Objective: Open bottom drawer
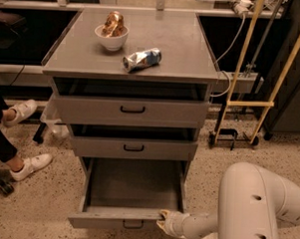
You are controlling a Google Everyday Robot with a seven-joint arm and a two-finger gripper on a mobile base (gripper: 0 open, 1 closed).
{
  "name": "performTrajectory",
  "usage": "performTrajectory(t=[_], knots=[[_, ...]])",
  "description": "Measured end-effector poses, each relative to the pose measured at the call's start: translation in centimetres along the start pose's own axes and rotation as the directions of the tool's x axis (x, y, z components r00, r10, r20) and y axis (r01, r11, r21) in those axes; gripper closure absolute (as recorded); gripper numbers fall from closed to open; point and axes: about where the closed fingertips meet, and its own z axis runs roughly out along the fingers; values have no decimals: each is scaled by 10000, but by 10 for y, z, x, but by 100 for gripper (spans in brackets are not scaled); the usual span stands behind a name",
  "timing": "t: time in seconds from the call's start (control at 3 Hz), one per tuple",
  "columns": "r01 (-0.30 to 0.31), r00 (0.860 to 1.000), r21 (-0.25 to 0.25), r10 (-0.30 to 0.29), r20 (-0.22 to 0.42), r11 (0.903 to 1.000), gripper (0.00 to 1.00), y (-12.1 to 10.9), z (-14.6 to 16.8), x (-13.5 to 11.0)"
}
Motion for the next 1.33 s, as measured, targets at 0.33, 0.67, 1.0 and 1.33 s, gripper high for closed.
performTrajectory(t=[0.33, 0.67, 1.0, 1.33], knots=[[0, 10000, 0, 0, 0, 10000, 81, 0, 0, 0], [0, 10000, -1, 0, 0, 10000, 58, 0, 0, 0], [0, 10000, -1, 0, 0, 10000, 35, 0, 0, 0], [0, 10000, -1, 0, 0, 10000, 11, 0, 0, 0]])
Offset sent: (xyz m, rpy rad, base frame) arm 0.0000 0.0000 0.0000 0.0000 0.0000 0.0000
